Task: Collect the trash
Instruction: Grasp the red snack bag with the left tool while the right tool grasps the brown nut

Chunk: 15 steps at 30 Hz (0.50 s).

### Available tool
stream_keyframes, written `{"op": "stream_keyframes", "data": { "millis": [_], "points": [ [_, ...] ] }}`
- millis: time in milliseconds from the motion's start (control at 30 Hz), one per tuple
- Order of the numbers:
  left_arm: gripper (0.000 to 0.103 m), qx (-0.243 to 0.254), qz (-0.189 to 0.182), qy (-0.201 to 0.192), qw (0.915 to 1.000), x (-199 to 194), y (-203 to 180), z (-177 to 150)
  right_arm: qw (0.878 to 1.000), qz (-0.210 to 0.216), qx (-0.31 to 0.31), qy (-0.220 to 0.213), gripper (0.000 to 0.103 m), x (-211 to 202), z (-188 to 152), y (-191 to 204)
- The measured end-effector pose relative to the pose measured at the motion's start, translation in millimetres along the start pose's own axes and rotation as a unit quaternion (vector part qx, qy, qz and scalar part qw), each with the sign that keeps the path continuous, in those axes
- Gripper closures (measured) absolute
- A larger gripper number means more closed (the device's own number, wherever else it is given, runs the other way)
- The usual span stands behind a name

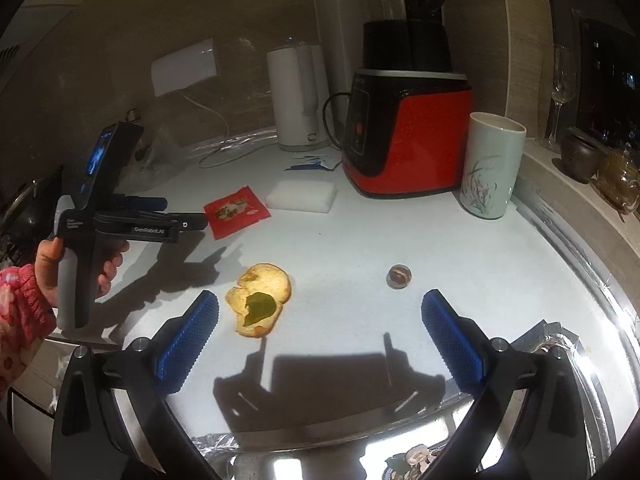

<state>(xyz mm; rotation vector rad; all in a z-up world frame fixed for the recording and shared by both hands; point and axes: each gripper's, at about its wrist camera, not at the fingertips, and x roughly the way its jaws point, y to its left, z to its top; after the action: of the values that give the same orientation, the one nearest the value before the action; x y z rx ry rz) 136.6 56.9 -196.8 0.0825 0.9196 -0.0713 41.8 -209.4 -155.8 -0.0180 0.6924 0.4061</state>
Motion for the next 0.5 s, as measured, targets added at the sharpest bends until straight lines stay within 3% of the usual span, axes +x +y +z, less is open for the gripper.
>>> {"op": "stream_keyframes", "data": {
  "millis": [267, 500],
  "points": [
    [0.008, 0.037, 0.041, 0.010, 0.9985, 67, -1, 15, 1.000, -0.010, 0.023, 0.015, 0.002, 27, -5, -23],
    [0.007, 0.013, 0.016, 0.005, 0.9998, 78, 6, 21, 0.999, -0.010, 0.027, 0.026, 0.002, 43, -9, -31]
  ]
}}
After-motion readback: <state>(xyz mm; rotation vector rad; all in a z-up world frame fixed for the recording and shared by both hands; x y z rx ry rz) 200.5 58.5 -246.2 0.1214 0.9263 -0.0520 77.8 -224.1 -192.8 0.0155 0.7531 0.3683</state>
